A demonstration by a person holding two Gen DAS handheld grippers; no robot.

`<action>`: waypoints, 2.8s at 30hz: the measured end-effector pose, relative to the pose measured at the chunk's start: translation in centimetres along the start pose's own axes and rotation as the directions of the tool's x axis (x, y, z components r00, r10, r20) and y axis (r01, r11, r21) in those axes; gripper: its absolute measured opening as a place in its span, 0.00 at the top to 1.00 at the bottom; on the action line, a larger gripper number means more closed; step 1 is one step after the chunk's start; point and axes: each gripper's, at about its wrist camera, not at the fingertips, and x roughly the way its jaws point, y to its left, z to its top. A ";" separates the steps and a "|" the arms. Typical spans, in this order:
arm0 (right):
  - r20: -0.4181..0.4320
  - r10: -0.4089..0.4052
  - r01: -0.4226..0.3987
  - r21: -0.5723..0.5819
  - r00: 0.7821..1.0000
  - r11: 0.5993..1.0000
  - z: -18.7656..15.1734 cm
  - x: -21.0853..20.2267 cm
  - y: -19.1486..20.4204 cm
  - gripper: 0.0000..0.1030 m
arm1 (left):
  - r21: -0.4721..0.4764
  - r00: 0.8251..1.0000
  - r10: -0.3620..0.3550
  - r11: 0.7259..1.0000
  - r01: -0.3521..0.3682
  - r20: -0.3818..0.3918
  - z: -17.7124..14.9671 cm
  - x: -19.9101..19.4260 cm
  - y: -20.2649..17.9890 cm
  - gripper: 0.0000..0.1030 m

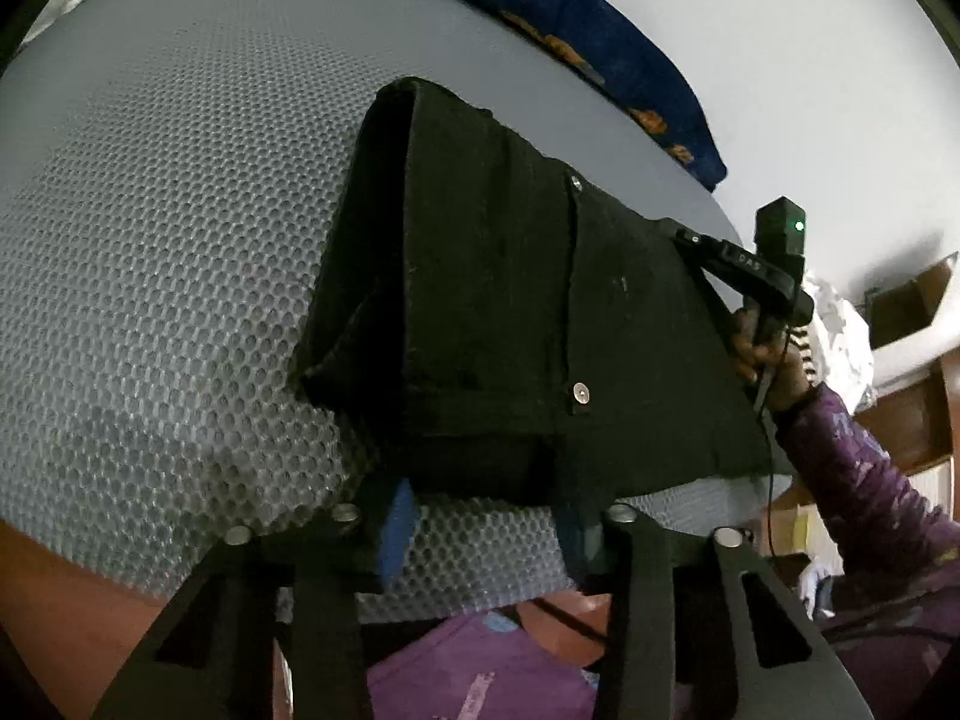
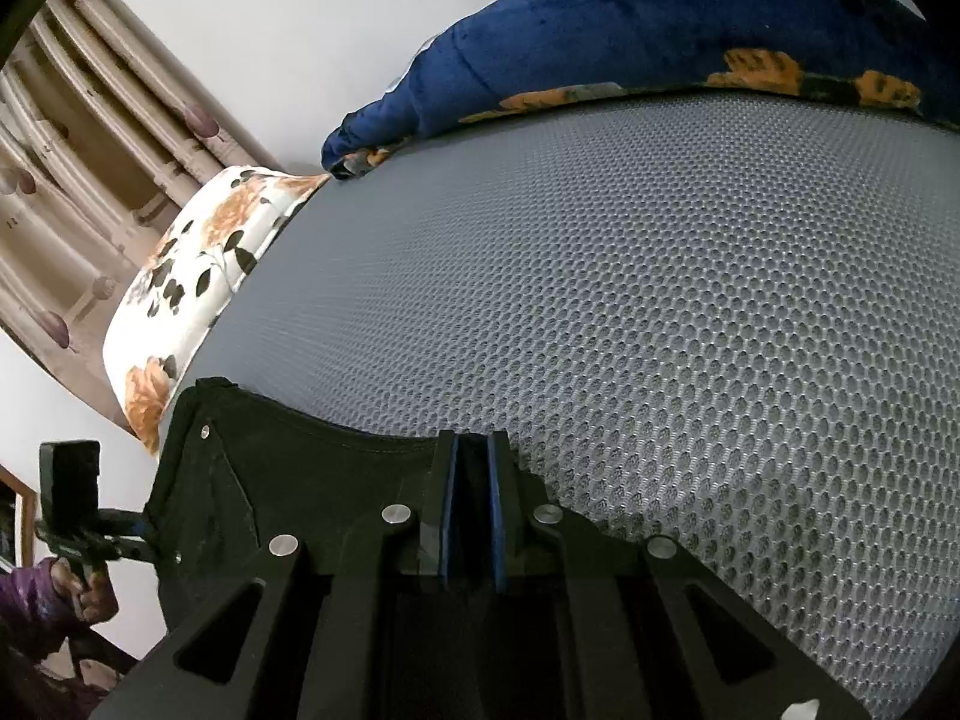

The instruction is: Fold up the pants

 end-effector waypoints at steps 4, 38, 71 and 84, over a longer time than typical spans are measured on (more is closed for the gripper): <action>0.000 0.006 -0.006 0.004 1.000 1.000 0.0 -0.2 -0.5 0.94 | 0.023 0.995 0.039 0.999 -0.042 0.087 0.4 -1.4 -1.8 0.70; 0.200 -0.074 0.081 -0.026 0.977 0.996 1.1 -4.8 3.1 0.93 | 0.058 0.951 0.188 0.976 -0.208 0.244 1.9 -0.1 3.5 0.35; -0.258 0.309 -0.323 -0.011 0.915 0.946 3.3 16.3 18.9 1.00 | 0.005 0.889 0.330 0.937 -0.350 0.317 1.2 -0.6 4.2 0.00; 0.040 0.138 -0.143 0.157 0.990 0.977 -8.4 -5.2 8.3 0.63 | 0.045 0.755 0.507 0.818 -0.574 0.416 1.1 -2.6 0.9 0.00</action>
